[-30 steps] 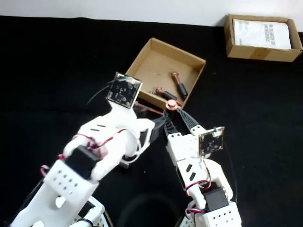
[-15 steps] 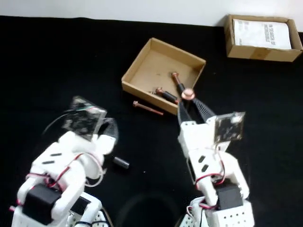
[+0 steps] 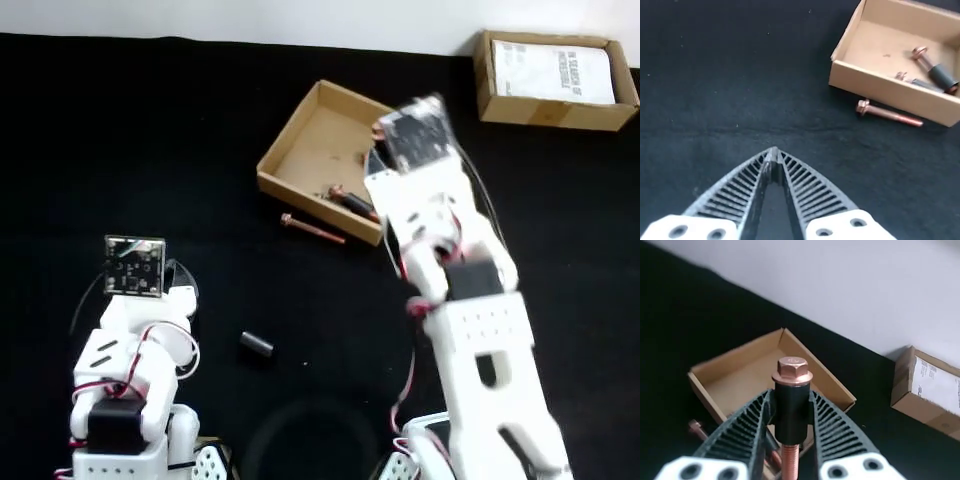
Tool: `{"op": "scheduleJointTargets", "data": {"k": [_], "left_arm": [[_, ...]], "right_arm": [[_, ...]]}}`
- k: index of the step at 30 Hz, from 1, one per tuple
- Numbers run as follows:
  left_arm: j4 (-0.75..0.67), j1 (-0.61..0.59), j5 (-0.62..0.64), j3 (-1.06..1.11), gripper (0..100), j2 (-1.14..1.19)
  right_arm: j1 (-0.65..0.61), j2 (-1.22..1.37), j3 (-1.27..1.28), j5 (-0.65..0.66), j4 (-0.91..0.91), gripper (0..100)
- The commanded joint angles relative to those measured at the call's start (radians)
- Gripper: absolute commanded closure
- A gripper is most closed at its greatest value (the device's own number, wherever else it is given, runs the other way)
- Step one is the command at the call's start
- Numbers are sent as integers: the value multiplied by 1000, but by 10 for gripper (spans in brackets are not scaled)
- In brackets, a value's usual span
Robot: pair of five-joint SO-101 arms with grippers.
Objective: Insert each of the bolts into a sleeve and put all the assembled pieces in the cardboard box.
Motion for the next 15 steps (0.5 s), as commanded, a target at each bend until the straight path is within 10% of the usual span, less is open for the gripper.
{"op": "scheduleJointTargets", "data": {"k": [1, 15], "left_arm": [[-74, -16, 0, 73, 990, -10], [-222, -16, 92, 286, 990, 35]], "right_arm": [[10, 156, -143, 91, -4, 992], [61, 773, -487, 377, -84, 992]]}}
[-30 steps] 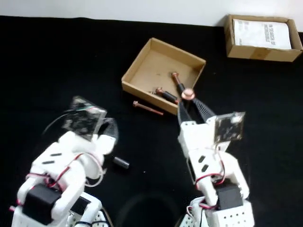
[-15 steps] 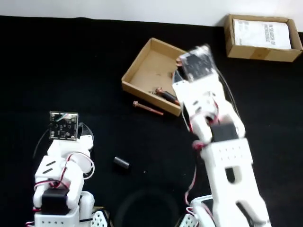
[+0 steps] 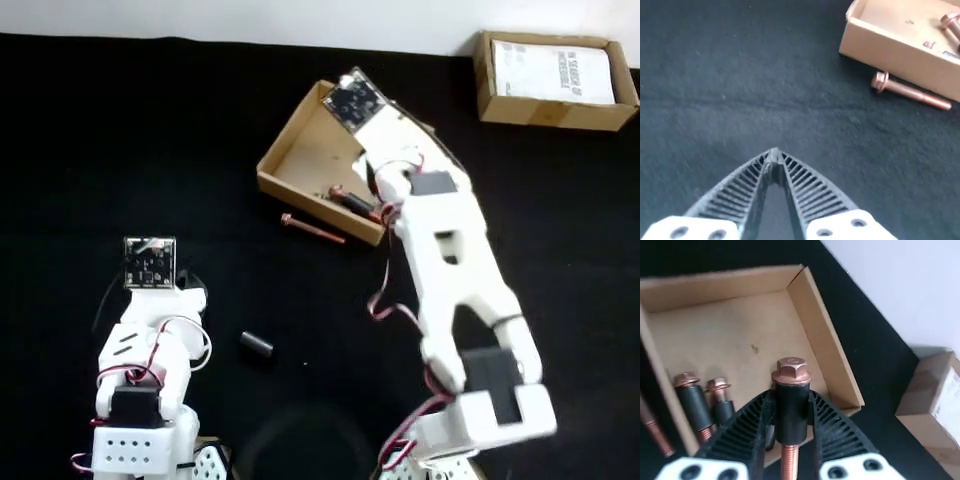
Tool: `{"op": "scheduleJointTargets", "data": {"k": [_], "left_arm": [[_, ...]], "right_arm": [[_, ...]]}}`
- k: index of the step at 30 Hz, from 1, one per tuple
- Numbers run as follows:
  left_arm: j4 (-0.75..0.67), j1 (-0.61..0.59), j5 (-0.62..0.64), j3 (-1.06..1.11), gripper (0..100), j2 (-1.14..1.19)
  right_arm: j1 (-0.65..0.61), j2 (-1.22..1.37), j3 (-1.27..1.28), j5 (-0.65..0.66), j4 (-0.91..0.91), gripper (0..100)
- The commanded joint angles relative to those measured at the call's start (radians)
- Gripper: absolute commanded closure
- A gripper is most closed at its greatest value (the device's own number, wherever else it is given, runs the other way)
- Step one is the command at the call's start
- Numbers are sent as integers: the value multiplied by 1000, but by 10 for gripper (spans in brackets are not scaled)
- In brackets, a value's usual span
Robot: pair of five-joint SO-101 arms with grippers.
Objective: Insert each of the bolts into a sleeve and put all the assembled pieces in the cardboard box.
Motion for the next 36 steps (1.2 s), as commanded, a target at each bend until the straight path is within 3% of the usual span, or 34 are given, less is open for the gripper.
{"op": "scheduleJointTargets", "data": {"k": [1, 11, 14, 18, 26, 32, 36], "left_arm": [[-20, -15, 11, 21, 990, 21], [-20, -16, 11, 21, 990, 30], [-20, -16, 11, 21, 990, 30], [-20, -16, 11, 21, 990, 30], [-20, -16, 11, 21, 990, 30], [-20, -25, 11, 21, 990, 30], [-28, -111, 15, 21, 990, 22]], "right_arm": [[27, 116, -130, 40, -38, 992], [16, 325, -163, 37, -19, 984], [-10, 329, -168, 31, 65, 918], [-54, 328, -208, -55, 96, 838], [-108, 326, -337, -143, 113, 840], [-151, 203, -364, -157, 467, 840], [-272, 33, -358, -295, 670, 840]]}}
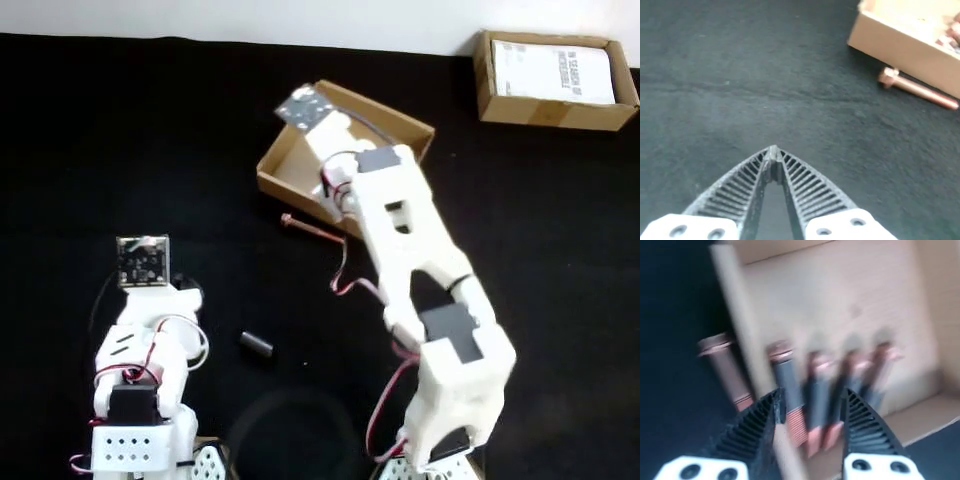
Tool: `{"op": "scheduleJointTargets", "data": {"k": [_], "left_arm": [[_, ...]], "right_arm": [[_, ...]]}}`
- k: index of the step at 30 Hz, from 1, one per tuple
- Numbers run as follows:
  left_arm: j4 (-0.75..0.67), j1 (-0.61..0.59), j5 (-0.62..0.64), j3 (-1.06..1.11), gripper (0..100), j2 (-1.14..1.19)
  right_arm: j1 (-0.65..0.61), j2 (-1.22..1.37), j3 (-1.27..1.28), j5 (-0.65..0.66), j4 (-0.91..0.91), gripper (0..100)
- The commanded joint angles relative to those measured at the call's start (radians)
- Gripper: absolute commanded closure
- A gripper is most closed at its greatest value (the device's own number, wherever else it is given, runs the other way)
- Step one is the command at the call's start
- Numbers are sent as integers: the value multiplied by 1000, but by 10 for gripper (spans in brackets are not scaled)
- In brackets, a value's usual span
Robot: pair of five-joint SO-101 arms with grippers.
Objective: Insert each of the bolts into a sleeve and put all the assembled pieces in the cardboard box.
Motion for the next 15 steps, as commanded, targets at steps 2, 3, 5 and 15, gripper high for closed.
{"op": "scheduleJointTargets", "data": {"k": [2, 3, 5, 15], "left_arm": [[-35, -108, 9, 21, 990, -1], [-35, -140, 6, 21, 990, -1], [-35, -217, 6, 21, 990, -1], [100, -529, 5, 15, 990, -2]], "right_arm": [[-170, -260, -44, -121, 216, 840], [-208, -298, -44, -135, 257, 840], [-285, -369, -44, -163, 337, 840], [-412, -532, 206, -290, 440, 840]]}}
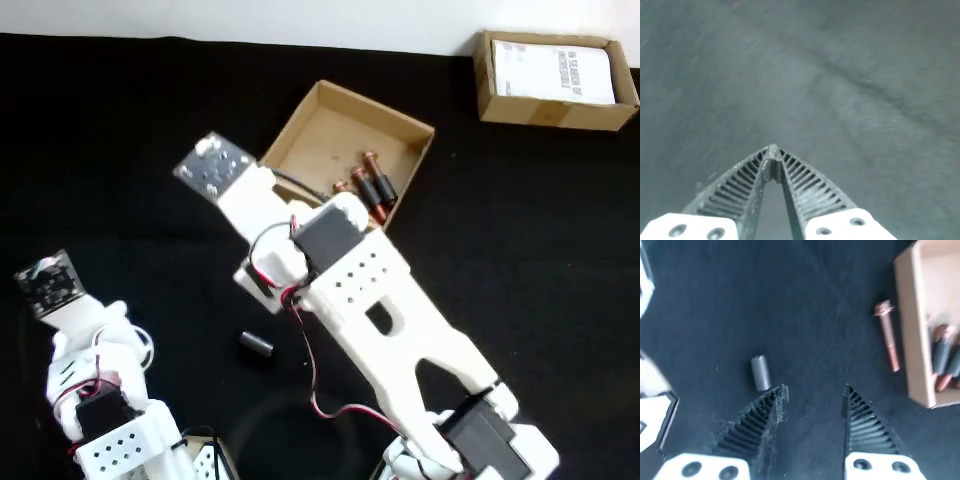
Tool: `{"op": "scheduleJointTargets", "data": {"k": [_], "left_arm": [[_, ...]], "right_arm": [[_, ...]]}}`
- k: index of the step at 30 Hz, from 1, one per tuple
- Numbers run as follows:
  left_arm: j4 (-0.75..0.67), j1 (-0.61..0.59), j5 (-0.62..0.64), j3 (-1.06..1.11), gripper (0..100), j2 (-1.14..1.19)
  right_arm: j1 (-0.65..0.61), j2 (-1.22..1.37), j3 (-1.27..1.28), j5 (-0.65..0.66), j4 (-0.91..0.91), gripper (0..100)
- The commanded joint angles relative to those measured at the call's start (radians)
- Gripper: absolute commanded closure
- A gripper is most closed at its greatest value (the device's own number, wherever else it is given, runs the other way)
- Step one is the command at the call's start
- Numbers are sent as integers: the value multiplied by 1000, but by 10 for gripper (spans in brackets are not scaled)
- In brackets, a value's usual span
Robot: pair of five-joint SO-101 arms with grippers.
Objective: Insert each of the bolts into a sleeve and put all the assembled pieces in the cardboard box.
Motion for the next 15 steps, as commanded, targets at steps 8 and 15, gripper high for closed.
{"op": "scheduleJointTargets", "data": {"k": [8, 15], "left_arm": [[14, -38, 3, 21, 990, -2], [14, -38, 3, 21, 990, -2]], "right_arm": [[-59, -119, 558, -3, -407, 840], [-145, -116, 685, -3, -550, 840]]}}
